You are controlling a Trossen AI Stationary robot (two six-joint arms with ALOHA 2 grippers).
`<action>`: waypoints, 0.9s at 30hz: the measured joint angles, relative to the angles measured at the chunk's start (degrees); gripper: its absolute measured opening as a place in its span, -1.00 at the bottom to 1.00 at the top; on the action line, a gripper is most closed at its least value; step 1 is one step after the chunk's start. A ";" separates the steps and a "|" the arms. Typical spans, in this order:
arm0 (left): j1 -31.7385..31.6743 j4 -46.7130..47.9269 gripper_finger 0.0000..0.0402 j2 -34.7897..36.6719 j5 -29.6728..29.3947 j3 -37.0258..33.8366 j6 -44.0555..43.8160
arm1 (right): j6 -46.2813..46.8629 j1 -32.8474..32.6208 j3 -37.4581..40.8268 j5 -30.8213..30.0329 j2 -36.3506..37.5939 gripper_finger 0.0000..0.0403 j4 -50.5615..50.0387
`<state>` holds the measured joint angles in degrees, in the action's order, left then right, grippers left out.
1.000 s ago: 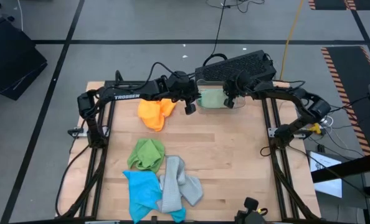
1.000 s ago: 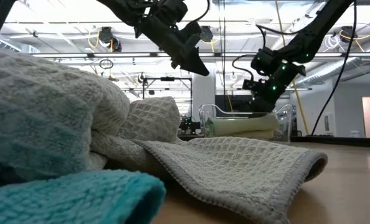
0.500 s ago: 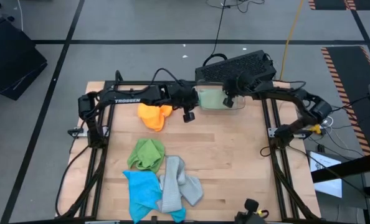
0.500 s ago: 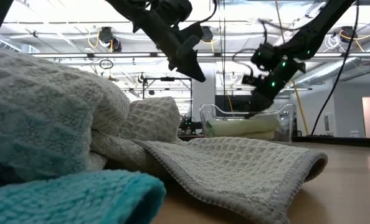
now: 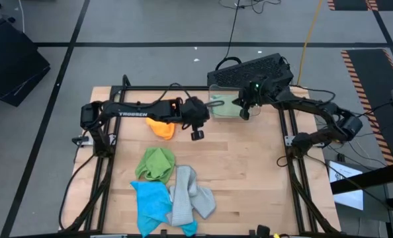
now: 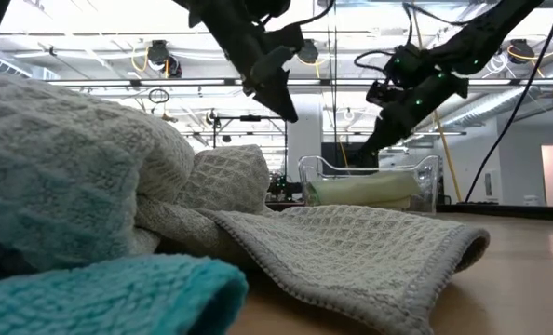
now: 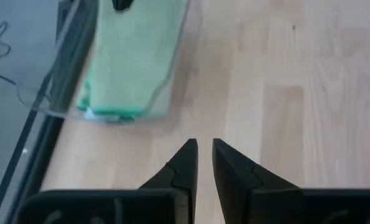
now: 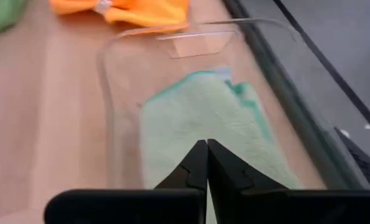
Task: Fold microfiber towels
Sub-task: Fold the gray microfiber towel
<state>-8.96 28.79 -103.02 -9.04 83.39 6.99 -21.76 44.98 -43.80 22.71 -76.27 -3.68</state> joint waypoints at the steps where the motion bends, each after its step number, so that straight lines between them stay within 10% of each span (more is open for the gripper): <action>1: 0.73 0.37 -0.75 0.01 -0.91 -0.55 -0.34 | 0.95 -0.97 0.33 -0.01 1.05 -1.00 0.13; 18: 18.28 -12.39 -0.70 16.76 -3.21 -26.29 -12.45 | 17.98 -36.50 9.11 -22.25 20.72 -1.00 1.80; 27: 31.32 -12.05 -0.10 16.83 -3.08 -29.46 -20.28 | 23.01 -48.94 11.82 -29.03 15.80 -1.00 8.59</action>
<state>22.36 16.74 -86.19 -12.12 53.93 -13.28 1.25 -3.96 -31.98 -6.32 -60.47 4.91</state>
